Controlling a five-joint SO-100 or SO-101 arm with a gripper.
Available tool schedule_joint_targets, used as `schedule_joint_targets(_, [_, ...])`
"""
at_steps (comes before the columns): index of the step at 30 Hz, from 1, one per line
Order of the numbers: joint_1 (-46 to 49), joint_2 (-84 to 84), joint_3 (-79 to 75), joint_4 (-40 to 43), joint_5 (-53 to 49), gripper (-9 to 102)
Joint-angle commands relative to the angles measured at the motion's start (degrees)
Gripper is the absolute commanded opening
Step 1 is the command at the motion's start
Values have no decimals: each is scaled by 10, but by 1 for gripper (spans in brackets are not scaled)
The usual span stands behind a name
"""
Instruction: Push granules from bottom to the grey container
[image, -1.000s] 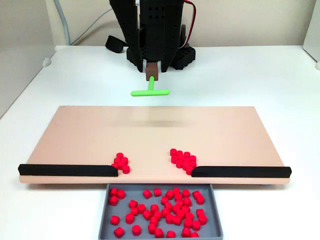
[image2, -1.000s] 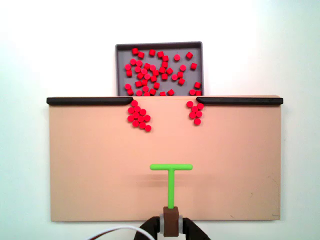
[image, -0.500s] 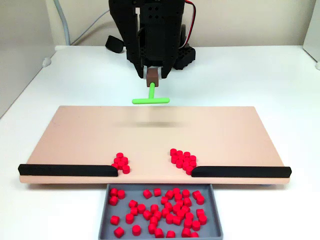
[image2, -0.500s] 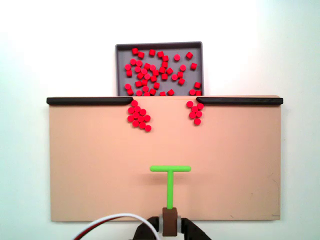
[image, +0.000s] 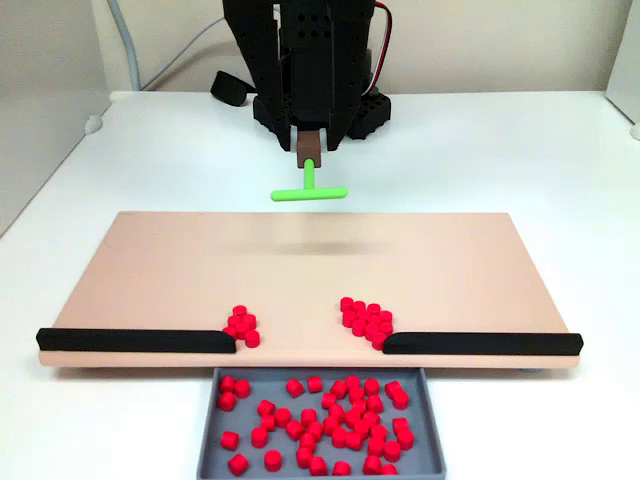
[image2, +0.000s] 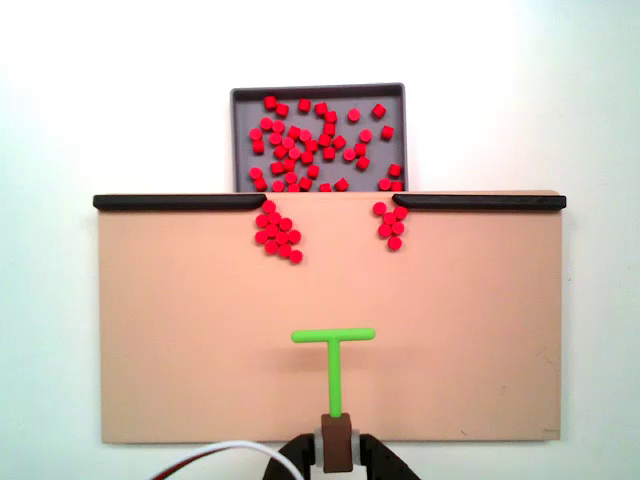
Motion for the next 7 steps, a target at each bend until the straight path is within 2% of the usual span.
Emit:
schedule_joint_targets(1, [4, 18, -4, -4, -5, 0])
schedule_joint_targets(7, [11, 17, -4, -4, -20, 0])
